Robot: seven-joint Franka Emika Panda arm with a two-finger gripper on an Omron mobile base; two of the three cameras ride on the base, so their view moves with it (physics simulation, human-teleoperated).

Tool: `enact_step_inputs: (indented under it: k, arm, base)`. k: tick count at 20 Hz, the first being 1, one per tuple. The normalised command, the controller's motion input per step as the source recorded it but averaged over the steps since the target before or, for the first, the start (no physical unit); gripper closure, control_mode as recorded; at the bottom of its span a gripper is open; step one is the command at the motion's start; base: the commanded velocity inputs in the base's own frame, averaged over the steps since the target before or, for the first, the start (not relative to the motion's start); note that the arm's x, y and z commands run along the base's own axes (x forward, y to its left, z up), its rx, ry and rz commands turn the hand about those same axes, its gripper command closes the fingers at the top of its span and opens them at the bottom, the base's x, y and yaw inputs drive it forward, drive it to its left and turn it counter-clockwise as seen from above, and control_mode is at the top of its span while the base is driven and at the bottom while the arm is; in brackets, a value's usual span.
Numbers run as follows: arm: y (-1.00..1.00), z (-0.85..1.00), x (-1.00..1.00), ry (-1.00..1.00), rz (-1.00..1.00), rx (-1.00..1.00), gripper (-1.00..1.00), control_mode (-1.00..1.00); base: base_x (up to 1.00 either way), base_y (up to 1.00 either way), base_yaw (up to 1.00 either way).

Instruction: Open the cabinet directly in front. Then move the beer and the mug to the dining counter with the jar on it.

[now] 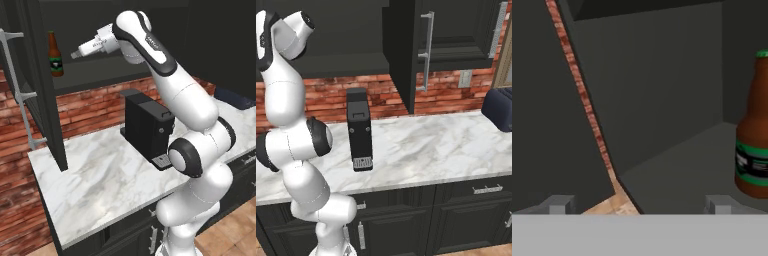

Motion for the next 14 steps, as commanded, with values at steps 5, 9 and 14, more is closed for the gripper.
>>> enact_step_inputs:
  k: [5, 9, 14]
  arm:
    - [0.02, 0.0, 0.09, 0.0, -0.02, 0.0, -1.0, -1.0]
    - [0.04, 0.0, 0.13, 0.0, -0.04, 0.0, -1.0, -1.0]
    - [0.18, 0.0, 0.2, 0.0, -0.08, -0.02, -1.0, -1.0]
  base:
    - [0.0, 0.0, 0.0]
    - [0.0, 0.0, 0.0]
    - [0.0, 0.0, 0.0]
